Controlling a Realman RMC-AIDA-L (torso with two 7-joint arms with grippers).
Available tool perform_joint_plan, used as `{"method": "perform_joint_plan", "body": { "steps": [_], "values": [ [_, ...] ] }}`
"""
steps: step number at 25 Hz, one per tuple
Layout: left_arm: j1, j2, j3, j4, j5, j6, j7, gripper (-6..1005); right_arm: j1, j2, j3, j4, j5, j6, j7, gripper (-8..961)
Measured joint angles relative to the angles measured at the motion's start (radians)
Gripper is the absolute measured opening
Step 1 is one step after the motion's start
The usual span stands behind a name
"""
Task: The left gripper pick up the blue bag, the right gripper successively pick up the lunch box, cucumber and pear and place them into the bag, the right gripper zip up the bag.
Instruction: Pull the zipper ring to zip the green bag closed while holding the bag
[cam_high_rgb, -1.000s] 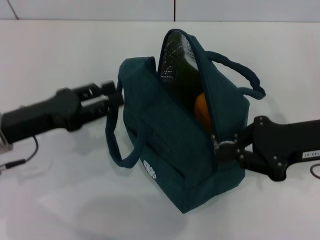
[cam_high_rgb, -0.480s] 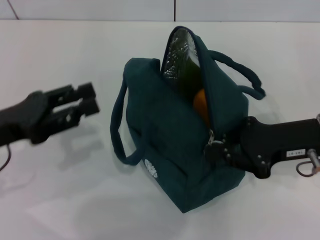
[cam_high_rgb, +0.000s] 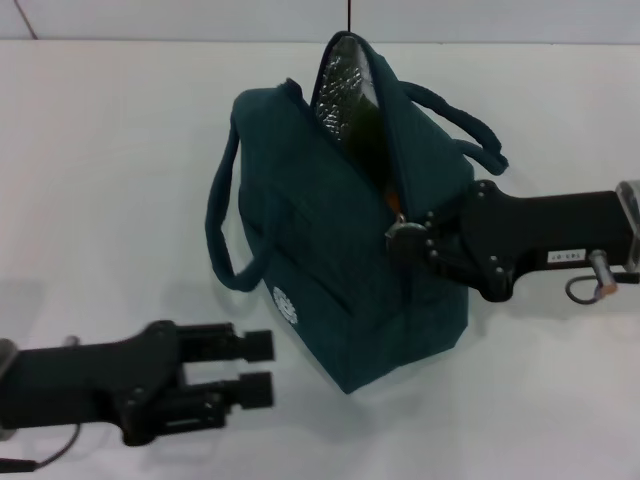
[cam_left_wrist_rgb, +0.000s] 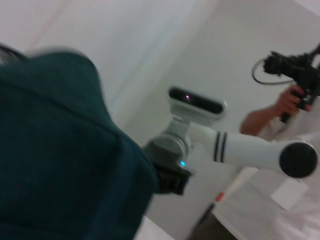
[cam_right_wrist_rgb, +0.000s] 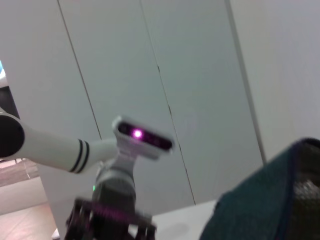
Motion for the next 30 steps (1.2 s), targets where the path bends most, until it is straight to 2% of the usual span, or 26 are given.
{"method": "perform_joint_plan", "body": {
  "steps": [4,9,16,30],
  "values": [
    [-0.071,-0.015,0.006,-0.101,0.04,-0.047,0.048,532,0.009,0.006,-0.005,0.001,0.03,0.001,-0.019,3],
    [-0.101,-0.035,0.003,-0.149,0.025,-0.226,0.079,534,0.005,0.007,-0.005,0.042,0.1,0.002,-0.056,3],
    [-0.113,-0.038,0.003,-0.219,-0.071,-0.345,0.173,539,0.011,0.009,-0.014,0.066,0.127,0.045,-0.071,3],
    [-0.179,-0.047,0.011,-0.358,-0.102,-0.445,0.264,540,0.042,0.009,-0.06,0.101,0.231,0.081,-0.107,3]
  ]
}}
